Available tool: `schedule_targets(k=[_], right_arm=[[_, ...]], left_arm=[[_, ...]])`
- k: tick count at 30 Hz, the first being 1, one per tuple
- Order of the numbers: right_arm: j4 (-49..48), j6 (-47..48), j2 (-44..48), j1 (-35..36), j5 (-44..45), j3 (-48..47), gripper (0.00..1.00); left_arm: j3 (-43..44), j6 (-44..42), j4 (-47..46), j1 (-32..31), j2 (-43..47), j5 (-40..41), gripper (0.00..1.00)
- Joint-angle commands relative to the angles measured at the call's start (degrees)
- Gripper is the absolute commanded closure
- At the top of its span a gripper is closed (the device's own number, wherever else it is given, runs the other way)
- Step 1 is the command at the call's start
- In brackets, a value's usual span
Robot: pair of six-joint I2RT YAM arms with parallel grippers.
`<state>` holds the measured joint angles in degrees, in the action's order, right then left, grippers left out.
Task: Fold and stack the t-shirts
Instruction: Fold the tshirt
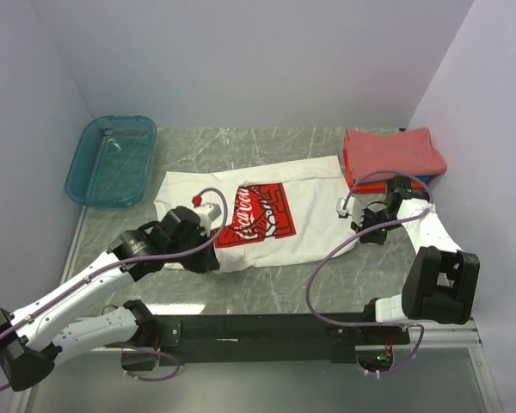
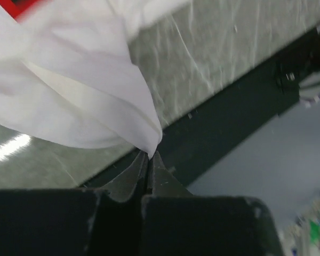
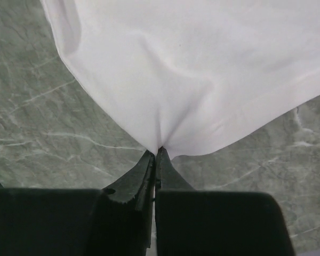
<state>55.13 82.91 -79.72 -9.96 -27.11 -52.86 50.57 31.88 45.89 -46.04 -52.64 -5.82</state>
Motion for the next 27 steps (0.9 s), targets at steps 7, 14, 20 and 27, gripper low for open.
schedule_targets(k=[7, 14, 20, 27], right_arm=[[1.3, -1.1, -0.5, -0.4, -5.0, -1.0, 1.00], [0.9, -0.5, -1.7, -0.2, -5.8, 0.6, 0.86], [-1.0, -2.3, -1.0, -0.2, -5.9, 1.9, 0.57], [-2.8, -5.1, 0.3, -0.2, -8.9, 1.8, 0.55]], left_arm=[[-15.9, 15.5, 0.2, -2.8, 8.2, -26.1, 0.86], [-4.2, 15.1, 8.3, -5.1, 9.1, -17.8, 0.48], [-1.5, 19.4, 10.0, -4.8, 3.2, -2.2, 0.32], [-9.0, 22.9, -3.4, 0.8, -2.5, 2.7, 0.34]])
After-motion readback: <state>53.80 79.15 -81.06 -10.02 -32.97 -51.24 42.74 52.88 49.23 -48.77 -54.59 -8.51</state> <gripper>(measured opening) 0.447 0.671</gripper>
